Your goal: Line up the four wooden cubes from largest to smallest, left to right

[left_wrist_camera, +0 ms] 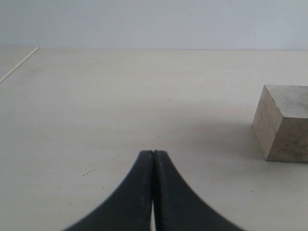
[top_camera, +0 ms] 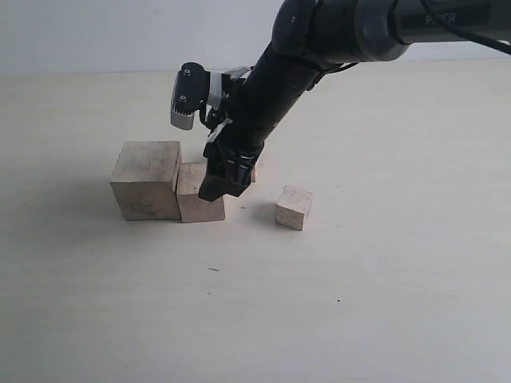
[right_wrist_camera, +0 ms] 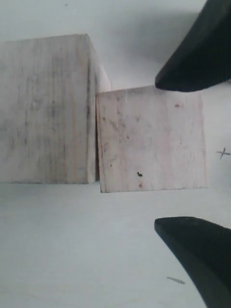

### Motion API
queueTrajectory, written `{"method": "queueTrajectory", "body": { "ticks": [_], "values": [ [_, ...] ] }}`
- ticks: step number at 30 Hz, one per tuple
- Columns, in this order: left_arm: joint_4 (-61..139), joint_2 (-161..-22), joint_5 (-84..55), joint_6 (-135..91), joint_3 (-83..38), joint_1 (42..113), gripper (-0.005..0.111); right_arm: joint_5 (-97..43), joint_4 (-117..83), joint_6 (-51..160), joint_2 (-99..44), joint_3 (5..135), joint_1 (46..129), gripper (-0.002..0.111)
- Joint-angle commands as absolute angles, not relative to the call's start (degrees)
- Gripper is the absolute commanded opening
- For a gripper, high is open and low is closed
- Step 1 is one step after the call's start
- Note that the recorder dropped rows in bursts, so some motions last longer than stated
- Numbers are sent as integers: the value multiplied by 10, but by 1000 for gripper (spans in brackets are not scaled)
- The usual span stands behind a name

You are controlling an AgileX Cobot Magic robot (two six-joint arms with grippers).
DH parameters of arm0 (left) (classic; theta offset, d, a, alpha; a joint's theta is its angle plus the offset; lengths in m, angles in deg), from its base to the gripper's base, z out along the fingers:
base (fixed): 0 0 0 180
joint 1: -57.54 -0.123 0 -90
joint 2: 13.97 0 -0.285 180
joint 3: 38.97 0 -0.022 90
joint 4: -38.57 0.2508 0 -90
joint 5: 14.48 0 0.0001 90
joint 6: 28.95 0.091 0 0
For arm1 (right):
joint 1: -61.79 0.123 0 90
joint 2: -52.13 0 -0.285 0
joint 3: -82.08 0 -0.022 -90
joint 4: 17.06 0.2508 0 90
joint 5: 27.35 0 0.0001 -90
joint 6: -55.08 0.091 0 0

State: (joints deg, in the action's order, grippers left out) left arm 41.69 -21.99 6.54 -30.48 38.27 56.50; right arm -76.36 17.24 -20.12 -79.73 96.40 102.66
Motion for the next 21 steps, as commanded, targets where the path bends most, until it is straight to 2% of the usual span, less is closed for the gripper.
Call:
{"method": "queueTrajectory", "body": {
  "ticks": [1,21],
  "values": [
    [413,-218,61,-309,382,569,0,-766,184,-206,-796,966,1025,69],
    [413,-218,61,-309,382,569,0,-705,204,-219,-816,966,1025,69]
  ]
}}
